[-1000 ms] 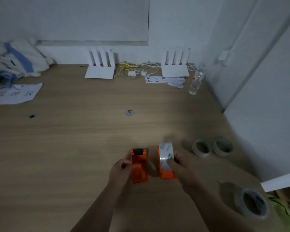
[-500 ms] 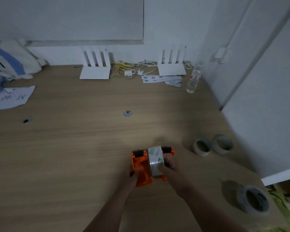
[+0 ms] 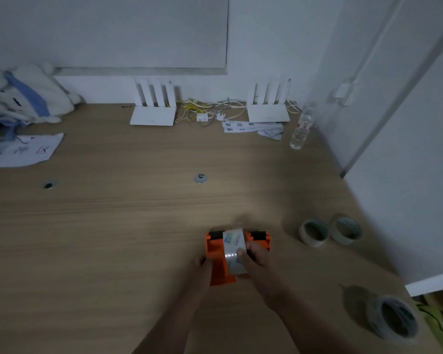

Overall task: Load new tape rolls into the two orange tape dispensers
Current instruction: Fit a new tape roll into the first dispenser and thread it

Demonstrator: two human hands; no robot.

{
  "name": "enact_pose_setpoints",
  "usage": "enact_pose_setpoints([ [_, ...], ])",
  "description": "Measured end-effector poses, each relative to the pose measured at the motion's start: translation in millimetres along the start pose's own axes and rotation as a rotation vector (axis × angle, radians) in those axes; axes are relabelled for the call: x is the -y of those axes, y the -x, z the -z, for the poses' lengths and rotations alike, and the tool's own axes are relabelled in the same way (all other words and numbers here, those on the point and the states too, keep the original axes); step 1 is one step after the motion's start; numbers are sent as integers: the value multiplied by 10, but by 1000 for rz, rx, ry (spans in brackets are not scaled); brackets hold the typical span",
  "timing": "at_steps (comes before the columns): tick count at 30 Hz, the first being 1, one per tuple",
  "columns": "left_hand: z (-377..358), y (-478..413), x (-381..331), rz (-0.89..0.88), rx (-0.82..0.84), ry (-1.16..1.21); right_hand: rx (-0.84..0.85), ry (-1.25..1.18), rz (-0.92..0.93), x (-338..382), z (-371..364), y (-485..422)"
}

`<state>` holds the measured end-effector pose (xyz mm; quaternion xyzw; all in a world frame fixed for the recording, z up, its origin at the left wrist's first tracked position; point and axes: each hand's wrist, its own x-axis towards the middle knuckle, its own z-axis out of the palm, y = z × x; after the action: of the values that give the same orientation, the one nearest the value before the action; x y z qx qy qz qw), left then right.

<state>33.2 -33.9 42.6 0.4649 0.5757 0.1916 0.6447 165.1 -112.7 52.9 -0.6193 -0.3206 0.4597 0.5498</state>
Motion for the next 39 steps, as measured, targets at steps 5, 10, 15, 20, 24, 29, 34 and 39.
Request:
enact_pose_setpoints([
  [5,13,12,-111,-66,-40,104,9,23,-6,-2,-17,4],
  [10,58,8,-224,-69,-59,212,46,-7,-19,32,16,19],
  [15,46,91,-393,-44,-21,287,48,-4,0,42,26,28],
  [20,117,91,-449,-77,-20,409,52,2,30,96,29,46],
  [24,171,69,-533,-124,13,434,49,-8,20,104,48,55],
  [29,170,89,-535,-137,33,406,32,0,41,147,-5,38],
  [34,57,148,-488,-145,37,399,55,-44,63,230,-70,39],
  [39,17,179,-484,-146,86,443,40,-29,58,239,-108,83],
])
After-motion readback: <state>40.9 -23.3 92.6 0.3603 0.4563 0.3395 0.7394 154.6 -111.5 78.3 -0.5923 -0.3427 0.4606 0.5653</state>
